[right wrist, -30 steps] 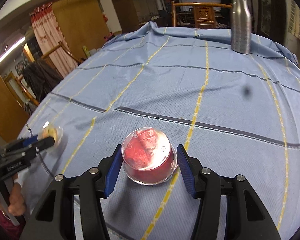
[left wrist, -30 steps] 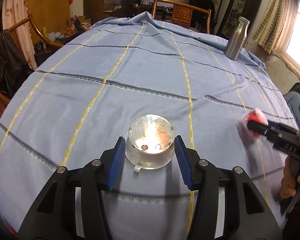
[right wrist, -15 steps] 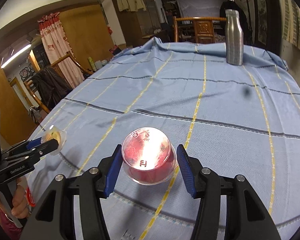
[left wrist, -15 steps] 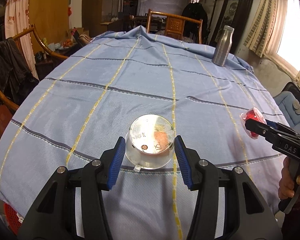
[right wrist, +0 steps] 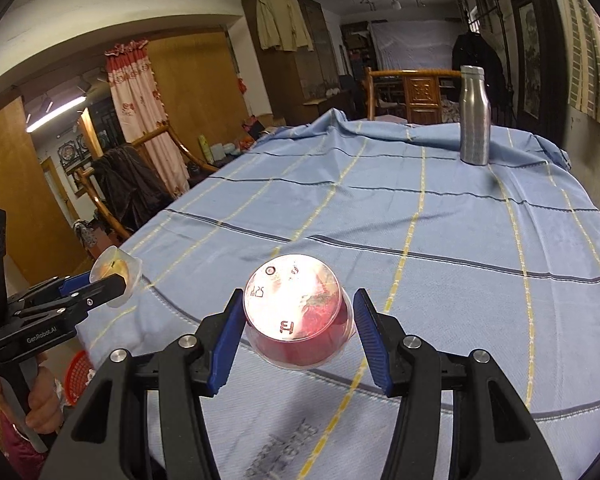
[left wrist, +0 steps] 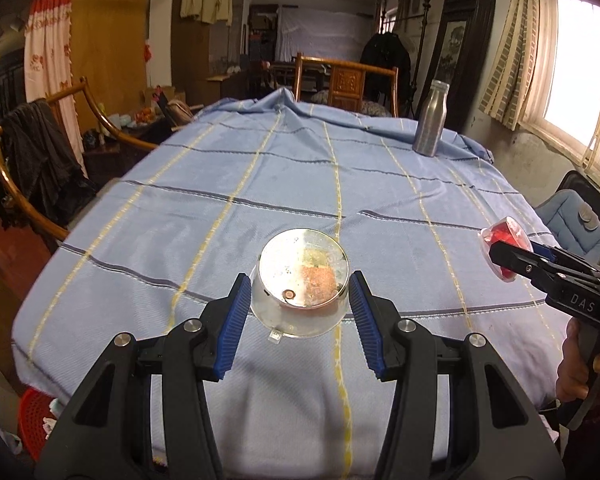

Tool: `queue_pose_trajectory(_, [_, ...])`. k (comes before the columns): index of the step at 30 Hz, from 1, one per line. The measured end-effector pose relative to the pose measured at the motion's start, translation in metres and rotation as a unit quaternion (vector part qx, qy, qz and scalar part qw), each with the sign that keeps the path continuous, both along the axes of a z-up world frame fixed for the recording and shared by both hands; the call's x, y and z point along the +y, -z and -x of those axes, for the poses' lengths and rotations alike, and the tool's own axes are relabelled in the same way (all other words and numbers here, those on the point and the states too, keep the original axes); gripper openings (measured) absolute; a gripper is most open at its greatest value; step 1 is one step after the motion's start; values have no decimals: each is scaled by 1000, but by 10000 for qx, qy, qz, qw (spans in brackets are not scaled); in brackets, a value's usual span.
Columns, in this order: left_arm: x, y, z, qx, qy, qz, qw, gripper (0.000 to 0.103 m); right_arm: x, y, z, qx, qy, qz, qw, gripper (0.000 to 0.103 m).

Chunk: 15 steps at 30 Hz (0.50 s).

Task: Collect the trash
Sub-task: 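Lift both cups and carry them toward the red basket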

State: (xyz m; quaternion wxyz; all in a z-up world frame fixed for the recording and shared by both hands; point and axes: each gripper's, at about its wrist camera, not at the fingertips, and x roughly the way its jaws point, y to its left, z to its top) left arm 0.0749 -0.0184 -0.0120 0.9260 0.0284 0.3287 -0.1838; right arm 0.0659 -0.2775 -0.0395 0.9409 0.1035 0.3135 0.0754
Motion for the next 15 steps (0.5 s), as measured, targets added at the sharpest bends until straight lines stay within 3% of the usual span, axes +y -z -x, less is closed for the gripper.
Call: queue_pose_trajectory(15, [76, -20, 54, -372, -656, -3, 9971, 50, 56, -26, 35, -390, -635, 84, 9972, 54])
